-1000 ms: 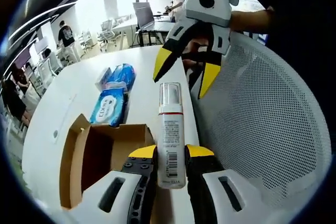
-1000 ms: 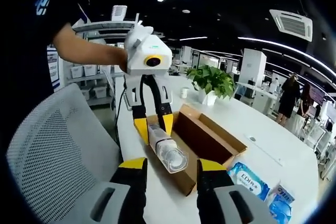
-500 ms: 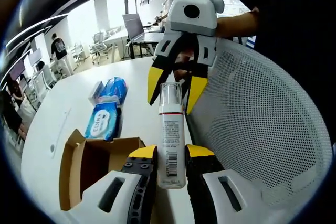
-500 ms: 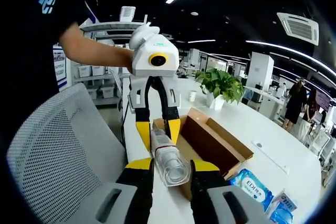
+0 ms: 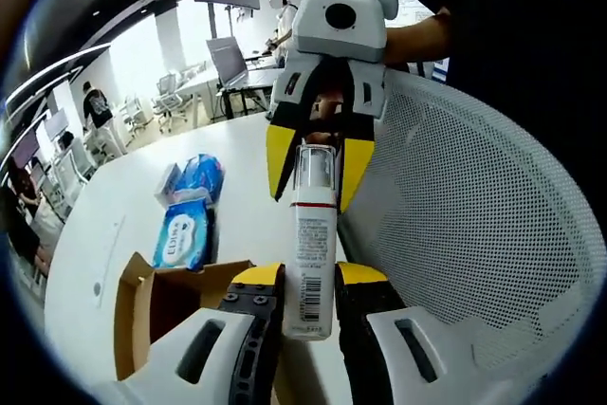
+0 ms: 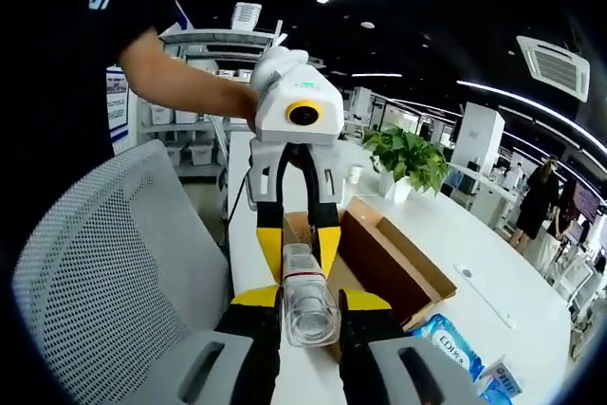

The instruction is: Operate the shoe box by opening the lid, removing the specified soft item, and placing it in the target area until the item is outside and the box remains undamaged.

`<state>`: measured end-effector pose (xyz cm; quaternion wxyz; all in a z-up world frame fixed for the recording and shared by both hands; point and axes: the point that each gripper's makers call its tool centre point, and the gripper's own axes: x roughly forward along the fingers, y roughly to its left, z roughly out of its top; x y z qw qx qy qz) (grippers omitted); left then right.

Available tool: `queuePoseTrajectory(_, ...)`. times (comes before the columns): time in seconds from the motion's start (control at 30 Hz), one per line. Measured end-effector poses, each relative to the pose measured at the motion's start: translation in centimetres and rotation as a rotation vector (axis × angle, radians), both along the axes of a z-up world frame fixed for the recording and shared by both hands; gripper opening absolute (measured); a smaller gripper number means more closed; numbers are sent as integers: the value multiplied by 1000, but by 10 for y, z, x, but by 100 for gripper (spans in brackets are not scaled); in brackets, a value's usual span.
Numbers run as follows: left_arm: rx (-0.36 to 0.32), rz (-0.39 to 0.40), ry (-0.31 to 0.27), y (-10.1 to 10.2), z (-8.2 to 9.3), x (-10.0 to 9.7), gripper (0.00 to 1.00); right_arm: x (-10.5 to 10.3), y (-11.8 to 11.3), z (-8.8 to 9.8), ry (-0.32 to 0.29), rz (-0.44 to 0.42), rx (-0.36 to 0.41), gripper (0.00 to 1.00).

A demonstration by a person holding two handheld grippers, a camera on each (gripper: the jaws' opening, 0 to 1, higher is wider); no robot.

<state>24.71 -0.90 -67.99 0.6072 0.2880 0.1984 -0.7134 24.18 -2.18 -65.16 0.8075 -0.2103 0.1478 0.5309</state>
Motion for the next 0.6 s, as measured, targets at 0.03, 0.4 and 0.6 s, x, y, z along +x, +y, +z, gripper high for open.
queuePoseTrajectory(0.03, 9, -8, -16, 0, -3, 1, 20, -1, 1, -2, -1, 5, -11, 17)
queuePoseTrajectory(0.4, 0, -8, -30, -7, -7, 4, 21, 1, -5, -4, -5, -3, -60, 16)
queuePoseTrajectory(0.6, 11, -10, -39, -8, -11, 4, 21, 0, -6, -7, -6, 9, -88, 16)
